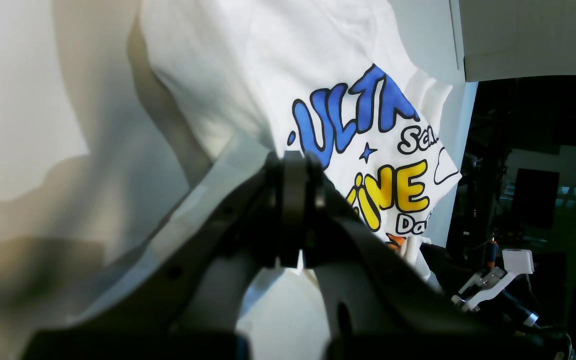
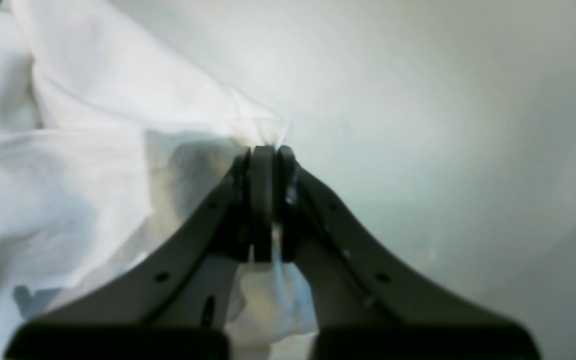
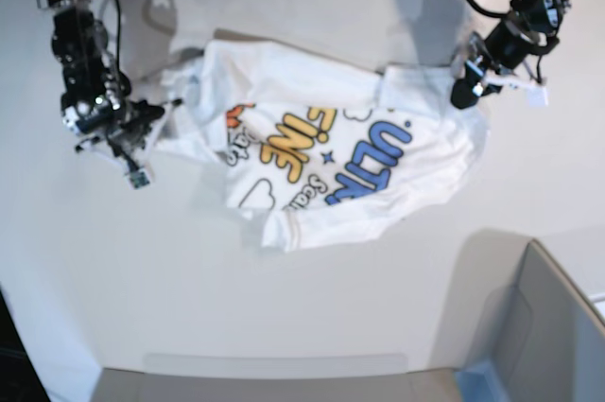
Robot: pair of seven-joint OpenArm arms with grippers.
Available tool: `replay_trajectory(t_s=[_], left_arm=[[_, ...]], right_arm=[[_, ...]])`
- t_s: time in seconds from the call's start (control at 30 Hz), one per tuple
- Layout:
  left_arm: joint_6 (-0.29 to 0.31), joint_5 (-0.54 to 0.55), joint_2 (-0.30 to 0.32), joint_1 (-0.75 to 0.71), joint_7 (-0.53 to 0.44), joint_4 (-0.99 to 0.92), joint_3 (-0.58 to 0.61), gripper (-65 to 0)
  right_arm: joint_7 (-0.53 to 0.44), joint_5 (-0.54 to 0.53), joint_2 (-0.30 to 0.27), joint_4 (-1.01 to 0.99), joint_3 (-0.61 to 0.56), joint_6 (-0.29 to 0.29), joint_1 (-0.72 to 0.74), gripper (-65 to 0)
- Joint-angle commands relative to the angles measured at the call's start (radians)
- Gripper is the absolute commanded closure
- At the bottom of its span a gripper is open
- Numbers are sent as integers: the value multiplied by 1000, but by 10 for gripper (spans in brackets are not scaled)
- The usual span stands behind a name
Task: Layout the t-shirt on the table in an organized manner, then fold the t-shirt properly
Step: 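Release and regrasp the shirt edge with the right gripper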
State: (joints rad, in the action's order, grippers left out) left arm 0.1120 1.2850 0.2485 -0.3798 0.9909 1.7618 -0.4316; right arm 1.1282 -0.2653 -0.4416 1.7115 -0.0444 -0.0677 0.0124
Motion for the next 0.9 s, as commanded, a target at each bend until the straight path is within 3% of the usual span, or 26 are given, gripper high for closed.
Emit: replay_trajectory(t_s=[0.0, 0.7, 0.87], left_arm=[[10, 20, 10, 2, -8, 16, -3, 0], [10, 20, 10, 2, -8, 16, -3, 0], [10, 20, 10, -3, -8, 16, -2, 0]], right_arm=[[-7, -1, -13, 25, 8, 1, 4, 0], [-9, 7, -23, 312, 67, 3, -171, 0], [-9, 154, -18, 308, 68, 4, -191, 0]])
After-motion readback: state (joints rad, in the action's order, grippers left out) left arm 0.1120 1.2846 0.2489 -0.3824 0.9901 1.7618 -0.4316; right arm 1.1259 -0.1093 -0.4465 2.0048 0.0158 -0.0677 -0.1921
